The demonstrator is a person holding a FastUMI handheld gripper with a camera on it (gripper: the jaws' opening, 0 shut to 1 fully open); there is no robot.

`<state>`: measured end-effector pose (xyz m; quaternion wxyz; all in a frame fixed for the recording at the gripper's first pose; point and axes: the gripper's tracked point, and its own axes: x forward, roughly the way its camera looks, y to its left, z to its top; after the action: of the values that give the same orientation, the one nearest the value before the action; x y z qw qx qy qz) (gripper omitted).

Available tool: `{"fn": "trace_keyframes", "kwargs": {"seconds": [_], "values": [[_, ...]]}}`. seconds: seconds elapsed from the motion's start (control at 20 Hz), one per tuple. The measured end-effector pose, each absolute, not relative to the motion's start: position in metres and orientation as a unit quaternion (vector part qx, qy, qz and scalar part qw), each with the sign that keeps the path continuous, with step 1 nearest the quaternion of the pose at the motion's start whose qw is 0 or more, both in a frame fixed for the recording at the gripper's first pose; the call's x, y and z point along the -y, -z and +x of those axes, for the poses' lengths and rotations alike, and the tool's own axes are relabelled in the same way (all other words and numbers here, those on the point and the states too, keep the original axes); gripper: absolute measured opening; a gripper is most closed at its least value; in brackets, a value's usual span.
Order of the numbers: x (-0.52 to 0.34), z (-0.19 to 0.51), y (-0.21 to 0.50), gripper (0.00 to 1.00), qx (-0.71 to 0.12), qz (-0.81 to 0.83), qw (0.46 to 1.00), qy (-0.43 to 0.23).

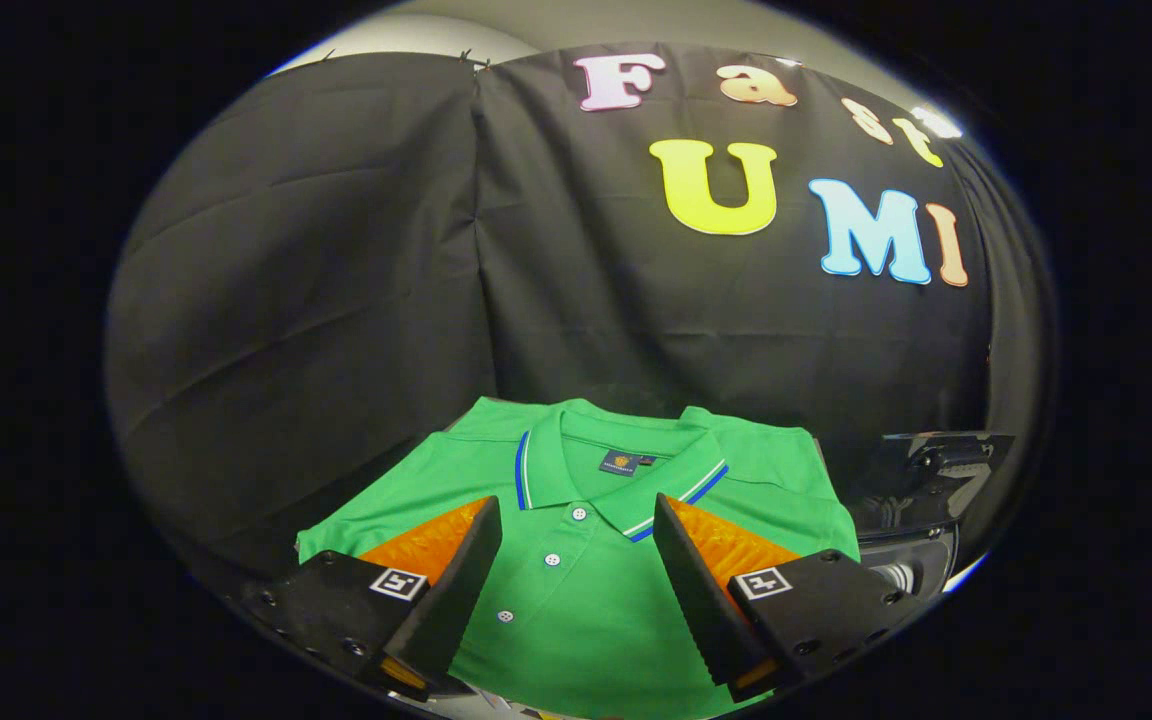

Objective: Put the clothes into the washing machine and then close the washing machine lid.

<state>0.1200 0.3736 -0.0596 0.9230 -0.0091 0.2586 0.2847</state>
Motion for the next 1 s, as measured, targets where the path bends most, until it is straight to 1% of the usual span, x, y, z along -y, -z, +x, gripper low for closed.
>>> {"fn": "trace_keyframes", "kwargs": {"seconds": [0.35,0.55,0.8,0.9,0.95,1.0], "values": [[-0.383,0.121,0.088,0.96,-0.303,-0.04,0.911,-0.276],[-0.385,0.119,0.107,0.96,-0.342,-0.049,0.898,-0.274],[-0.385,0.116,0.105,0.96,-0.341,-0.058,0.895,-0.281],[-0.385,0.116,0.107,0.9,-0.345,-0.056,0.893,-0.283],[-0.384,0.117,0.107,0.9,-0.346,-0.058,0.891,-0.287],[-0.387,0.115,0.106,0.74,-0.341,-0.054,0.893,-0.291]]}}
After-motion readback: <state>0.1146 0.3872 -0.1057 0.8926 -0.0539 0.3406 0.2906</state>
